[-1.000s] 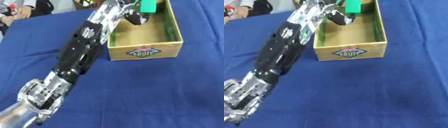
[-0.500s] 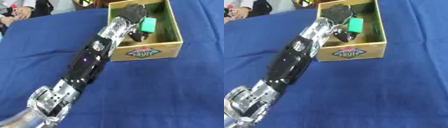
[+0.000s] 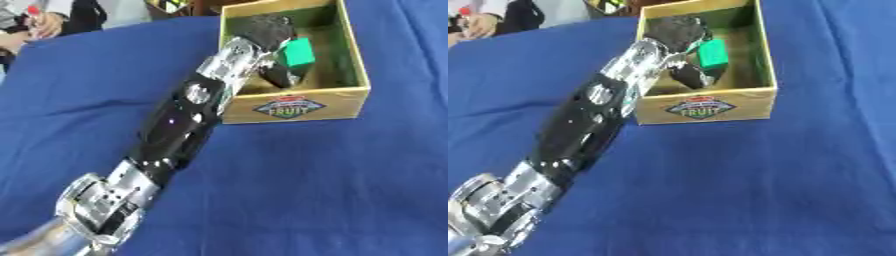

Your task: Pick up objects on the table and place them in the box.

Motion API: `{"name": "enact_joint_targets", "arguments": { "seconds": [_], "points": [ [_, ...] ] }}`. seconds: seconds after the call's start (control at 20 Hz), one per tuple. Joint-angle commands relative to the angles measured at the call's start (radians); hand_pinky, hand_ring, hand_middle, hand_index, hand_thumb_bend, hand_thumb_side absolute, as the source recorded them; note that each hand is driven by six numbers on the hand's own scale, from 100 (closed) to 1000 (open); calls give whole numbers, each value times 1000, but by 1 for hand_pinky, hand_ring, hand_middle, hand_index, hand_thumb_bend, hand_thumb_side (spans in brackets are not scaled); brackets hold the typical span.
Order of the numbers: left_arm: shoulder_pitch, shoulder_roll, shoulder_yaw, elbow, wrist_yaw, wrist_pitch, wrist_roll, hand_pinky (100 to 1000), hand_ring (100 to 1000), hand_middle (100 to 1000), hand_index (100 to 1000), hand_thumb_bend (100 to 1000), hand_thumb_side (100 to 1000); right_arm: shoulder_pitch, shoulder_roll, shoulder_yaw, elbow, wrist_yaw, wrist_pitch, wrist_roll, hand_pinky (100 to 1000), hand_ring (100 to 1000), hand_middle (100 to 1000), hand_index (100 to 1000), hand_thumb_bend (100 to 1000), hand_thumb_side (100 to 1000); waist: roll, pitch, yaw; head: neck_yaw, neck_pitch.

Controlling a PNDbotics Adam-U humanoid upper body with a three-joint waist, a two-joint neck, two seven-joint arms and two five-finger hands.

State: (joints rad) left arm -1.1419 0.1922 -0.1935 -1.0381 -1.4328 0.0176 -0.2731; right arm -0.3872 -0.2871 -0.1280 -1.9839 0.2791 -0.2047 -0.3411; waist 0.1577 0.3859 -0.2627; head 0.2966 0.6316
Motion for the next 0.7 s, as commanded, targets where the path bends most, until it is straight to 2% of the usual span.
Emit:
{"name": "enact_joint_targets", "arguments": {
  "seconds": [0.05, 0.2, 0.3, 0.35, 0.4, 0.45, 0.55, 0.6, 0.7],
  "points": [
    [-12, 21, 18, -48, -30, 9, 8, 546, 825, 826, 983, 862, 1000, -4, -9, -2, -16, -1, 0, -4, 760, 825, 693, 781, 100, 905, -10, -25, 5, -2, 4],
    [-3, 41, 40, -134, -6, 36, 63, 470, 773, 776, 938, 715, 1000, 1, -10, -4, -16, -1, 2, -8, 759, 825, 693, 781, 100, 904, -11, -30, 13, -7, 12],
    [8, 61, 54, -215, 47, 64, 120, 445, 753, 756, 923, 674, 1000, 3, -11, -5, -16, 0, 3, -10, 759, 825, 693, 781, 100, 904, -12, -32, 18, -12, 15],
    [12, 72, 63, -261, 82, 76, 154, 388, 699, 702, 891, 486, 1000, 4, -11, -6, -16, 1, 3, -12, 759, 824, 692, 780, 100, 904, -13, -34, 21, -15, 17],
    [22, 89, 78, -327, 136, 90, 205, 355, 663, 668, 872, 366, 1000, 6, -12, -8, -16, 1, 4, -14, 759, 823, 691, 780, 100, 904, -14, -36, 27, -20, 20],
    [39, 110, 93, -399, 206, 104, 260, 342, 646, 651, 862, 319, 1000, 8, -13, -11, -16, 2, 4, -16, 759, 823, 691, 780, 100, 904, -16, -39, 33, -27, 23],
    [85, 155, 119, -528, 361, 128, 362, 304, 594, 597, 794, 149, 970, 12, -15, -16, -16, 5, 6, -22, 758, 821, 690, 780, 100, 905, -19, -44, 46, -39, 30],
    [110, 178, 127, -579, 431, 138, 402, 286, 563, 572, 748, 100, 931, 14, -16, -18, -16, 7, 7, -25, 757, 820, 690, 780, 100, 906, -21, -46, 53, -46, 34],
    [179, 230, 138, -679, 545, 140, 463, 251, 534, 545, 723, 100, 902, 16, -20, -26, -16, 11, 7, -33, 756, 818, 689, 779, 100, 908, -27, -51, 71, -60, 47]
  ]
}}
